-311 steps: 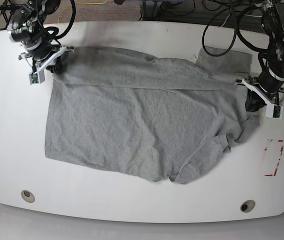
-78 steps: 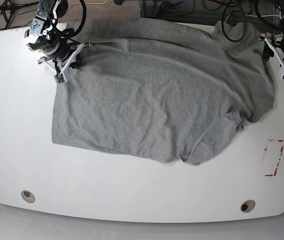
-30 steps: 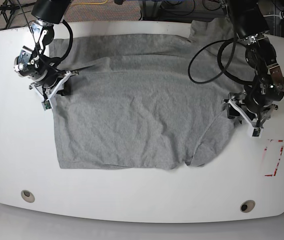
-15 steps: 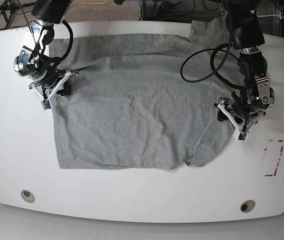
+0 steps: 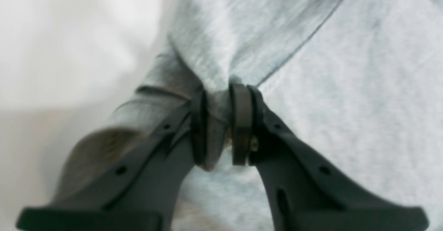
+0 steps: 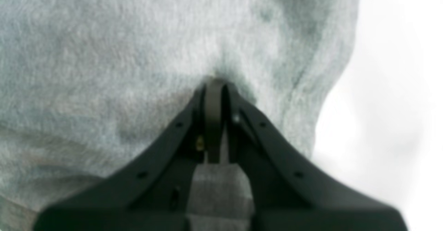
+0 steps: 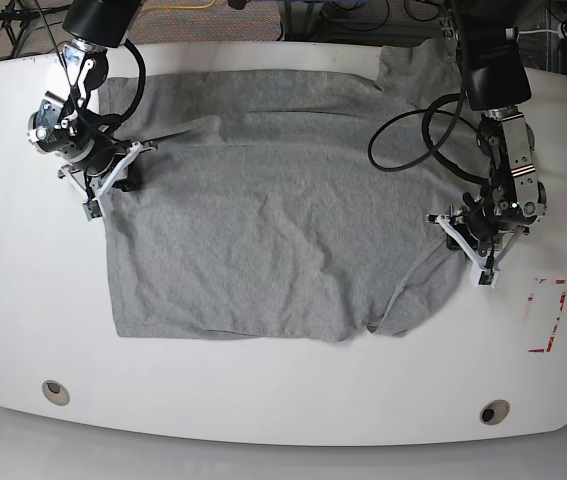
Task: Fold the T-shirt properly
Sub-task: 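Move the left gripper to the shirt's hem side and grasp it, then drag the grasped hem corner outward with the left gripper to smooth it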
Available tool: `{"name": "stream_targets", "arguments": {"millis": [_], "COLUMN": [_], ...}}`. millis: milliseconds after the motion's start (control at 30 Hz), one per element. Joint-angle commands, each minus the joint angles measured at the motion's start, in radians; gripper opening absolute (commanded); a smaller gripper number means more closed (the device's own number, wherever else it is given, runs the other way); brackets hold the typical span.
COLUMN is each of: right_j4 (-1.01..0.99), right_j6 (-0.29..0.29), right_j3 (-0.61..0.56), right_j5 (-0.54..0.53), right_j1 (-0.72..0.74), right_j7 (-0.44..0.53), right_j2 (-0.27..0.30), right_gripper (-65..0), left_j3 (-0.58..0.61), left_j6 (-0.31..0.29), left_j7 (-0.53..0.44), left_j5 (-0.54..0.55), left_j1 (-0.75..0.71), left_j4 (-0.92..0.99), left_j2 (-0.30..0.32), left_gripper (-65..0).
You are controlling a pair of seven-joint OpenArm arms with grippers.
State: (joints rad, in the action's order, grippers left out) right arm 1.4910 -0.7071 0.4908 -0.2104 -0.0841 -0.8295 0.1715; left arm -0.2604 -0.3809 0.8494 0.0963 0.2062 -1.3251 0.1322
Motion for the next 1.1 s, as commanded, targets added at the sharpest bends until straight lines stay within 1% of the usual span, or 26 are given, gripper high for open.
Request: {"name": "stream_targets", "arguments": {"millis": [0, 100, 233, 400, 467, 567, 700, 733, 800, 833, 967, 1067], "right_j4": [-0.007, -0.008, -0.007, -0.007, -0.007, -0.008, -0.008, -0.008, -0.008, -0.008, -0.007, -0.005], "right_j6": [0.009, 0.009, 0.009, 0.009, 0.009, 0.009, 0.009, 0.009, 0.009, 0.009, 0.009, 0.009], "right_j3": [0.001, 0.001, 0.001, 0.001, 0.001, 0.001, 0.001, 0.001, 0.001, 0.001, 0.001, 0.001], "right_j5": [0.056, 0.056, 0.058, 0.059, 0.059, 0.061, 0.061, 0.061, 0.061, 0.061, 0.061, 0.061], "right_j1": [-0.009, -0.009, -0.009, -0.009, -0.009, -0.009, -0.009, -0.009, -0.009, -0.009, -0.009, -0.01], "right_j7": [-0.063, -0.063, -0.063, -0.061, -0.061, -0.061, -0.061, -0.061, -0.061, -0.061, -0.061, -0.061], "right_j2": [0.004, 0.004, 0.004, 0.004, 0.004, 0.004, 0.004, 0.004, 0.004, 0.004, 0.004, 0.004], "right_gripper": [-63.1, -63.1, -63.1, -63.1, -63.1, -63.1, -63.1, -63.1, -63.1, -63.1, -63.1, -63.1], "left_j3": [-0.003, -0.003, -0.004, -0.004, -0.004, -0.001, 0.003, 0.003, 0.0, 0.002, 0.005, 0.005], "left_j6": [0.006, 0.004, 0.004, 0.004, 0.004, 0.004, 0.004, 0.004, 0.004, 0.007, 0.006, 0.004], "left_j7": [-0.006, 0.009, 0.011, 0.008, 0.001, -0.04, -0.071, -0.089, -0.121, -0.157, -0.236, -0.273], "left_j5": [0.009, 0.009, 0.009, 0.009, 0.009, 0.007, 0.003, 0.003, 0.007, 0.009, 0.004, 0.004], "left_j1": [0.048, 0.063, 0.112, 0.164, 0.189, 0.23, 0.263, 0.273, 0.289, 0.307, 0.375, 0.416], "left_j4": [-0.044, -0.063, -0.057, 0.012, 0.043, 0.112, 0.183, 0.207, 0.235, 0.267, 0.379, 0.45], "left_j2": [0.016, 0.02, 0.065, 0.088, 0.106, 0.122, 0.134, 0.162, 0.188, 0.2, 0.226, 0.251], "left_gripper": [-55.6, -55.6, -55.6, -55.6, -55.6, -55.6, -55.4, -55.4, -55.3, -54.9, -50.8, -47.9]}}
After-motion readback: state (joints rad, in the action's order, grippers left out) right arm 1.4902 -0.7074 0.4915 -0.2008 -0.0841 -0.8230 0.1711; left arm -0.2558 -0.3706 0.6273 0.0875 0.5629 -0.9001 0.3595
